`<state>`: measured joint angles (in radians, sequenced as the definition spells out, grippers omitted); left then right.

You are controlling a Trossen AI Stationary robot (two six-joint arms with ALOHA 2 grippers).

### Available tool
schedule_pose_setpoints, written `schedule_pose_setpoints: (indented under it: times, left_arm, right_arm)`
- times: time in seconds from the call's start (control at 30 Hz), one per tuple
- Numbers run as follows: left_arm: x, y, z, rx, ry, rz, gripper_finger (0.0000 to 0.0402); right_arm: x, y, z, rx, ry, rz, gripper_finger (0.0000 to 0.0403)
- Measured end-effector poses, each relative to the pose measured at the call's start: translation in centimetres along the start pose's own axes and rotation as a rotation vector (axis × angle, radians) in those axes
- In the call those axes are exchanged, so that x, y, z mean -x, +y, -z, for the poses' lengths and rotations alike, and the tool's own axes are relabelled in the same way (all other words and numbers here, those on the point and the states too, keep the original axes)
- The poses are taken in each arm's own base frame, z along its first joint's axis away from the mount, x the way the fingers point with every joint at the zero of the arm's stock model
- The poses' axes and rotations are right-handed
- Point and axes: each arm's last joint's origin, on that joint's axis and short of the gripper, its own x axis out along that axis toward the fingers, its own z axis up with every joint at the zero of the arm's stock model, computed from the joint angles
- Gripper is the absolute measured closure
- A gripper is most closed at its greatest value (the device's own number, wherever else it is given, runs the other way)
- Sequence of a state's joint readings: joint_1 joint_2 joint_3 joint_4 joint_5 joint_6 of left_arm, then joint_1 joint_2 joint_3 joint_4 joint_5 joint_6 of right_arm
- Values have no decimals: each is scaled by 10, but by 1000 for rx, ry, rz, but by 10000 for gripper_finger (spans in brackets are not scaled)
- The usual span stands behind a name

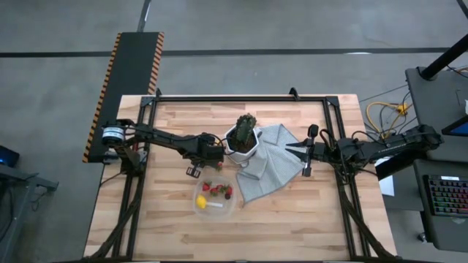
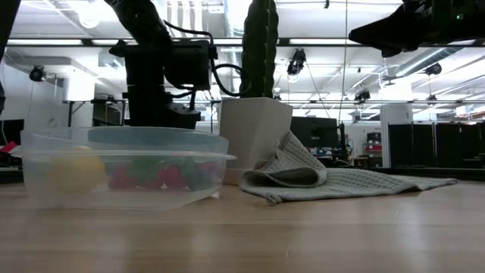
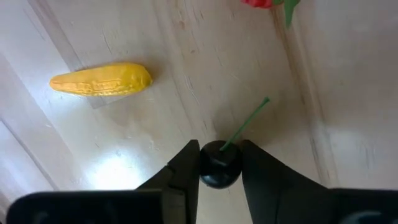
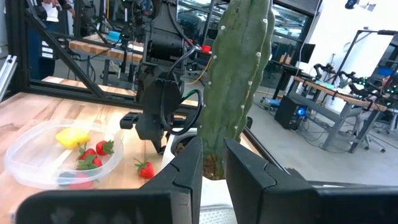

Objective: Pick and placing Produce into tupperware
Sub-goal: Put the black cherry into the transparent plastic container

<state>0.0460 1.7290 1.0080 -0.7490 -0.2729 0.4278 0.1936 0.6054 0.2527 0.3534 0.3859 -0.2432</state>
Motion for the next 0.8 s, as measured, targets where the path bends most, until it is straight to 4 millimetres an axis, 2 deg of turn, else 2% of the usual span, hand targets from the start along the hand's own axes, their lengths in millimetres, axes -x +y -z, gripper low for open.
schedule_pose_setpoints:
  times: [0.2, 0.5, 0.7, 0.8]
  left_arm:
    - [3, 2, -2, 2, 2, -16, 330]
    - [17, 7, -5, 24, 23, -22, 334]
    - [43, 4, -12, 26, 72, -47, 392]
    - [57, 2, -20, 54, 43, -55, 401]
  right_arm:
    - [0, 0, 0, 2, 0, 0, 346]
    - [0, 0, 0, 3, -1, 0, 346]
    - [0, 0, -1, 1, -5, 1, 346]
    - [0, 0, -1, -1, -5, 1, 346]
